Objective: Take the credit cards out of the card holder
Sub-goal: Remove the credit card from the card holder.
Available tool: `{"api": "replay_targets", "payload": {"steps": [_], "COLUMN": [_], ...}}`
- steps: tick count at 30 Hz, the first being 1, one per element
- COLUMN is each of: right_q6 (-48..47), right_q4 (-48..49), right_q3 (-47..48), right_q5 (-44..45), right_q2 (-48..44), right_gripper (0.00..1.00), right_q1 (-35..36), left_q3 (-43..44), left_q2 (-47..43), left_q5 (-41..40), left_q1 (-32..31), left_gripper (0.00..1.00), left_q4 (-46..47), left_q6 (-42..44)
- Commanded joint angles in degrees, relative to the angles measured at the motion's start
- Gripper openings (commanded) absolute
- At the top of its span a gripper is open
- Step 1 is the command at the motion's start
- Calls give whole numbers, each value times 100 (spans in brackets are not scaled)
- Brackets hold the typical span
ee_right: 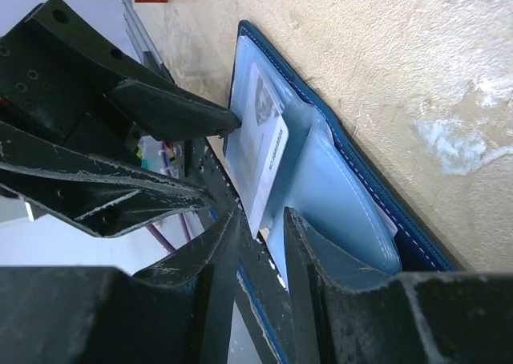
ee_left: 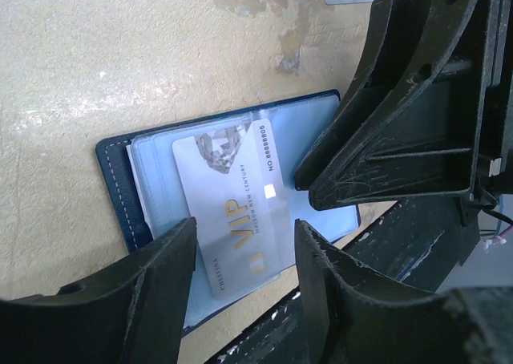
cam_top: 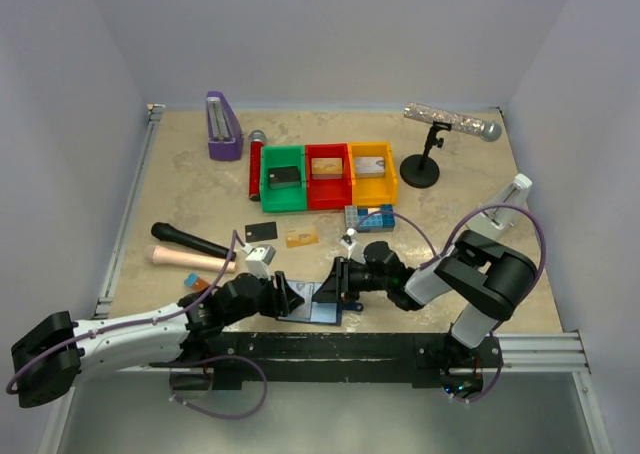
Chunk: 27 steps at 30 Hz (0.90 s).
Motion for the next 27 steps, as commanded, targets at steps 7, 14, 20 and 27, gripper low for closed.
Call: {"api": "replay_targets", "payload": {"steps": [7,14,20,27], "right_q6": [-93,-225,-312,-365], "right_q4": [-46,-433,-793,-1127], "right_q3": [230,371,556,705], "right_q5": [-89,-98,-80,-36], "right_q2": [-27,-247,-317,-300], "right_gripper": [37,40,42,45], "right_q1": [-19,8,87,131], "left_q3": [473,508,508,377], "left_q2": [-721,-828,-538,-327], "left_q5": [-249,-803,-1015,-831], "left_q1": [4,13,13,13], "left_gripper": [61,60,54,50], "left_q4": [-1054,-1766,-1952,-1610], "left_q6": [225,102,-92,-109]}}
